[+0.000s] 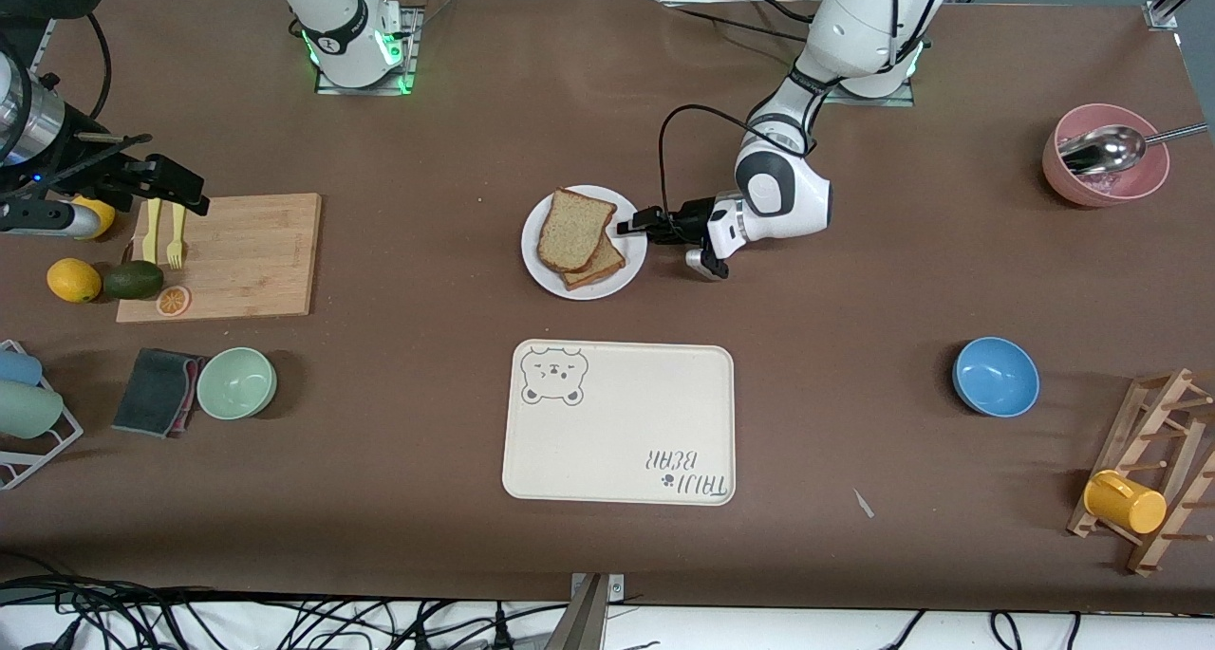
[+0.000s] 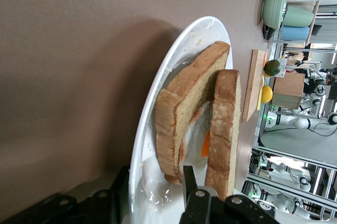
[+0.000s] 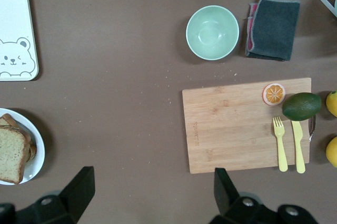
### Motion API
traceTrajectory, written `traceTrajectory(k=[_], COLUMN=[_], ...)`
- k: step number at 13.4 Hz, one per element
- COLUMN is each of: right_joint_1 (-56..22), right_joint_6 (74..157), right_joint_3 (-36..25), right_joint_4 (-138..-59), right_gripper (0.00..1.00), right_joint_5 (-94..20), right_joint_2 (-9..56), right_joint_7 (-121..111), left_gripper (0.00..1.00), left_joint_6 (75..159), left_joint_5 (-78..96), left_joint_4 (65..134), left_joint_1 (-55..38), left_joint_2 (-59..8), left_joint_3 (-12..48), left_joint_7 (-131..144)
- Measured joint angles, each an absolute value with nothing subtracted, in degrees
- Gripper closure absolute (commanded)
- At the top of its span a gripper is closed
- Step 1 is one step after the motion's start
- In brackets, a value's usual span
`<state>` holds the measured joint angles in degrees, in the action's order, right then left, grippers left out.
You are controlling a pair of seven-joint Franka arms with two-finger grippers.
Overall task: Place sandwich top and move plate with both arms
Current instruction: 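Grip the plate rim with the left gripper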
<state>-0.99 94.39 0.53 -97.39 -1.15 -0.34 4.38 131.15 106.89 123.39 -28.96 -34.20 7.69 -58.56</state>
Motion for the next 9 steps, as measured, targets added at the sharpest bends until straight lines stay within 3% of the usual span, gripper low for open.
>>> traceTrajectory(k=[7, 9], right_joint_1=[-1.0, -1.0], right_joint_6=[94.4, 94.4], right_joint_3=[0.5, 0.5], right_joint_4=[-97.4, -97.4], right_gripper=[0.0, 0.0], right_joint_5=[-1.1, -1.1], right_joint_2=[-0.3, -0.3], right_joint_7=[4.4, 4.4], left_gripper=[0.71, 0.77], left_joint_6=[131.1, 131.1], left_joint_5=[106.9, 106.9], left_joint_4=[123.4, 123.4], left_joint_1=[-29.0, -29.0], left_joint_2=[-34.7, -34.8], left_joint_3=[7.7, 7.7], left_joint_7=[-60.1, -60.2])
